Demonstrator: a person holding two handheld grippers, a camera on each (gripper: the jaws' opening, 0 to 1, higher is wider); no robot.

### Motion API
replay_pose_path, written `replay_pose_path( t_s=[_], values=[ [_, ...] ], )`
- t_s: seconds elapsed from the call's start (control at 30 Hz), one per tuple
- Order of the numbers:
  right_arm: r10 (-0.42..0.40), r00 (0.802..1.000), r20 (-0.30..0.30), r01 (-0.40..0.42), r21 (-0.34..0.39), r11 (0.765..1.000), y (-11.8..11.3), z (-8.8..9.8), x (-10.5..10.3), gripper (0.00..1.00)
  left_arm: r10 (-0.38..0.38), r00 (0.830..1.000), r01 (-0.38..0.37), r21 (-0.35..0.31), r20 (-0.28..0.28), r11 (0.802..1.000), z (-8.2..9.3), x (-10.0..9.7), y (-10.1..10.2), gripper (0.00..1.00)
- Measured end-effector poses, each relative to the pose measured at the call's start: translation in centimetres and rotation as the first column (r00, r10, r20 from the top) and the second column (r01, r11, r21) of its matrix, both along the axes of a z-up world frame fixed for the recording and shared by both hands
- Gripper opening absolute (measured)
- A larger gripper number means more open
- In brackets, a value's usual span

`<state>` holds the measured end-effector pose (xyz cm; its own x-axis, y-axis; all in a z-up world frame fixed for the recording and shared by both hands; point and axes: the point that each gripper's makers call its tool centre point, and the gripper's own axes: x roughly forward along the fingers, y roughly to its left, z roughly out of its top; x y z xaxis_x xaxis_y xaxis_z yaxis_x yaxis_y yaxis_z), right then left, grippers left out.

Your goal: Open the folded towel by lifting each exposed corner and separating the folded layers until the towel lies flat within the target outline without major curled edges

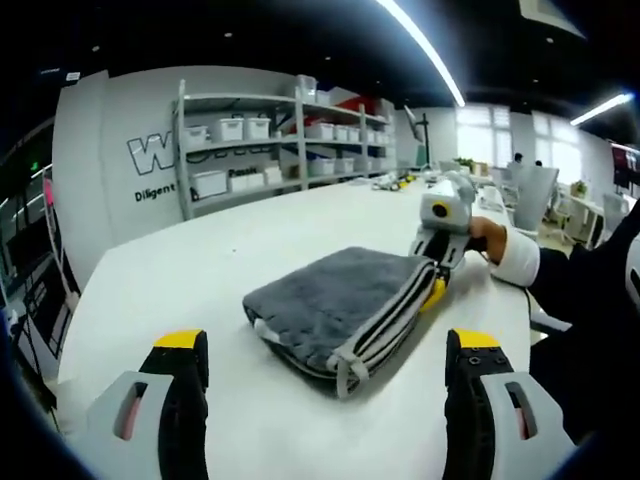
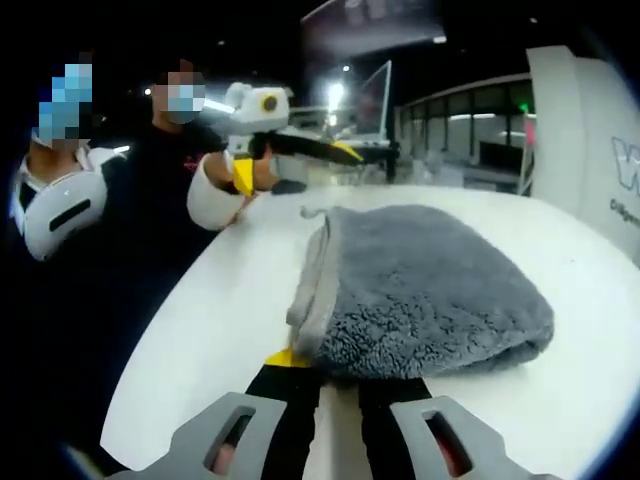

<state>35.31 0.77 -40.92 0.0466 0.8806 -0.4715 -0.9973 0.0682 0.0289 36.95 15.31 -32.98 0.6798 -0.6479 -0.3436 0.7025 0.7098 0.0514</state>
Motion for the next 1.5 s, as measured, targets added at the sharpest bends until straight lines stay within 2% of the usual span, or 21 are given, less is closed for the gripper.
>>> replay_pose_path(
  t_s=[0.13, 0.2, 0.37, 0.5, 0.53, 0.57, 0.7, 0.8, 0.97, 1.1, 1.23, 1.37, 1.5],
  values=[
    [0.012, 1.0, 0.02, -0.012, 0.001, 1.0, -0.8, 0.5, -0.2, 0.12, -0.001, 1.0, 0.001, -0.002, -0.017, 1.0, -0.6, 0.3, 0.0, 0.96],
    [0.024, 0.998, 0.064, -0.025, 0.015, 1.0, -1.3, 1.1, -0.2, 0.12, 0.001, 1.0, -0.001, 0.003, -0.022, 1.0, -0.8, 0.3, 0.1, 0.95],
    [0.019, 0.997, 0.074, -0.024, 0.055, 0.998, -2.2, 2.2, -0.3, 0.1, 0.01, 1.0, -0.01, -0.006, -0.013, 1.0, -0.5, 0.4, 0.4, 0.94],
    [0.01, 0.996, 0.083, -0.018, 0.097, 0.995, -2.8, 3.1, -0.3, 0.03, 0.014, 1.0, -0.014, -0.005, -0.01, 1.0, -0.4, 0.3, 0.6, 0.94],
    [-0.008, 0.996, 0.086, -0.003, 0.129, 0.992, -2.7, 3.5, 0.0, 0.0, 0.013, 1.0, -0.013, -0.006, -0.009, 1.0, -0.4, 0.3, 0.6, 0.94],
    [-0.017, 0.996, 0.09, 0.007, 0.105, 0.994, -2.9, 3.1, 0.3, 0.0, 0.013, 1.0, -0.013, -0.007, -0.008, 1.0, -0.3, 0.3, 0.7, 0.94],
    [-0.033, 0.995, 0.097, 0.024, 0.095, 0.995, -2.4, 2.7, 1.0, 0.0, 0.016, 1.0, -0.016, -0.01, -0.008, 1.0, -0.4, 0.4, 0.8, 0.94],
    [-0.024, 0.994, 0.107, 0.011, 0.122, 0.992, -1.8, 3.0, 0.9, 0.0, 0.02, 1.0, -0.02, -0.007, -0.011, 1.0, -0.5, 0.5, 0.9, 0.93],
    [-0.036, 0.995, 0.091, 0.022, 0.158, 0.987, -0.9, 3.3, 1.2, 0.0, 0.023, 1.0, -0.023, -0.015, 0.001, 1.0, 0.0, 0.4, 1.0, 0.93],
    [-0.023, 0.996, 0.086, 0.012, 0.13, 0.991, -0.5, 2.5, 0.9, 0.0, 0.025, 1.0, -0.025, -0.011, -0.001, 1.0, -0.1, 0.4, 1.0, 0.93],
    [0.005, 0.998, 0.07, -0.009, 0.067, 0.998, -0.4, 1.0, 0.4, 0.0, 0.024, 1.0, -0.024, -0.024, 0.004, 0.999, 0.0, 0.6, 0.8, 0.92],
    [-0.003, 0.998, 0.062, 0.001, 0.035, 0.999, -1.0, 0.7, 0.4, 0.0, 0.026, 1.0, -0.026, -0.025, 0.006, 0.999, -0.1, 0.8, 0.9, 0.92],
    [0.001, 0.992, 0.129, -0.004, 0.025, 1.0, -1.5, 1.1, 0.5, 0.0, 0.027, 1.0, -0.027, -0.022, 0.006, 0.999, -0.2, 0.8, 0.9, 0.92]
  ],
)
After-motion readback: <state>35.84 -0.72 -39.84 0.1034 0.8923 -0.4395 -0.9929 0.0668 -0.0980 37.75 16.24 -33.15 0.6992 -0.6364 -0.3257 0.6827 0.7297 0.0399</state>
